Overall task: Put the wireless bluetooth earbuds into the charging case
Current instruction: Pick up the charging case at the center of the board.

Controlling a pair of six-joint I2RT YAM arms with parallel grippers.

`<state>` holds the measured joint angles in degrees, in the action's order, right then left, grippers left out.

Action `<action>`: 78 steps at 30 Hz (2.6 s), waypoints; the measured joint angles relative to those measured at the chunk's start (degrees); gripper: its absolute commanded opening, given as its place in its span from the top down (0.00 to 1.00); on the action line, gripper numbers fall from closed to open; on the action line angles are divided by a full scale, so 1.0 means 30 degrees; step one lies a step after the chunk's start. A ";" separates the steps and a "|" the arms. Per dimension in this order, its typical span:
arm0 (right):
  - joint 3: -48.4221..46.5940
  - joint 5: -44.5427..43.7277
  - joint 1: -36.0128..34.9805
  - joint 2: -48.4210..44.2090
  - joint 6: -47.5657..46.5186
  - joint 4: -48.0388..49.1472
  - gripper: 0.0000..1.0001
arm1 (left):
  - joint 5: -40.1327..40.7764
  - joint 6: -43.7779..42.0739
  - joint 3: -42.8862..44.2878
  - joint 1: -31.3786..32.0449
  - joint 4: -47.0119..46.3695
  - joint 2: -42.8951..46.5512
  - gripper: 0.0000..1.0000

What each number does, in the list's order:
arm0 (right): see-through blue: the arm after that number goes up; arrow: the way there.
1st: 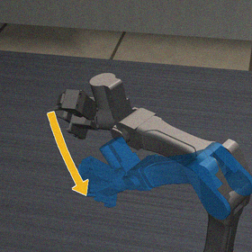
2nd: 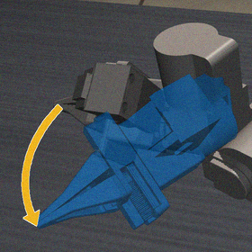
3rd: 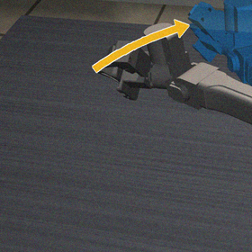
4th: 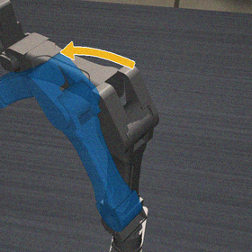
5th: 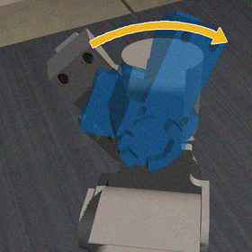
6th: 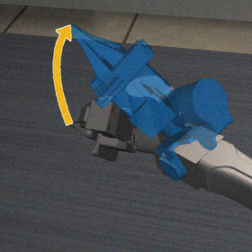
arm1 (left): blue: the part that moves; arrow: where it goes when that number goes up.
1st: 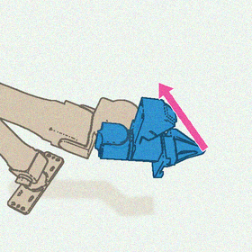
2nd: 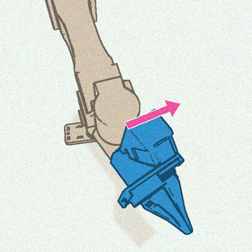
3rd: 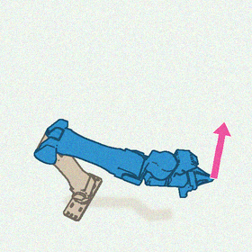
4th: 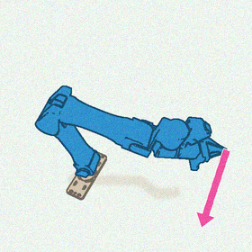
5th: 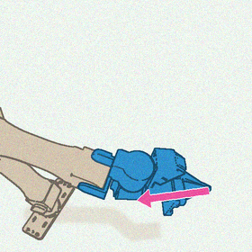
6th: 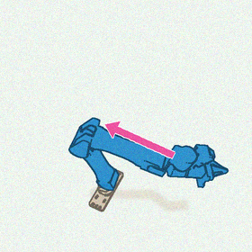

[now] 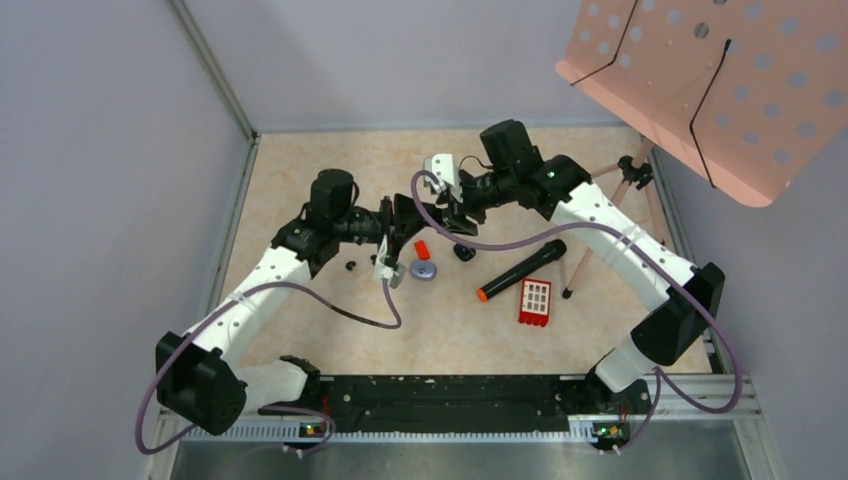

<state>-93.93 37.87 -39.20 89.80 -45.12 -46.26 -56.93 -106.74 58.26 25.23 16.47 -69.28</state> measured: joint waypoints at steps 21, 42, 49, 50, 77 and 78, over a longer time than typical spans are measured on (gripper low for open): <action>0.0750 -0.1785 0.0503 -0.1479 0.2171 0.2892 0.58 | 0.2922 2.6818 0.0903 -0.0051 -0.2929 -0.0270 1.00; -0.0874 -0.0211 0.0546 0.0532 0.1377 0.1399 0.86 | 0.3774 2.9820 0.0903 -0.0182 -0.4379 -0.0503 0.85; -0.1639 0.0248 0.0772 0.1129 0.1909 0.0860 0.89 | 0.4277 3.0454 0.0896 -0.0437 -0.4801 -0.0495 0.26; -0.1872 0.0350 0.0867 0.1268 0.2113 0.0758 0.89 | 0.4269 3.0760 0.0860 -0.0590 -0.5020 -0.0495 0.27; -0.6229 0.0787 0.0634 0.3949 0.2404 -0.2419 0.88 | -0.2725 3.8628 -0.1515 -0.3905 -1.2815 -0.1800 0.58; -0.6229 0.0765 0.0612 0.3949 0.2390 -0.2492 0.88 | -0.2725 3.8621 -0.1515 -0.3905 -1.2859 -0.1807 0.61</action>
<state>-112.62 40.16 -37.36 101.65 -37.95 -53.74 -65.10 9.13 53.71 13.52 -22.11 -74.70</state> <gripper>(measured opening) 0.236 0.468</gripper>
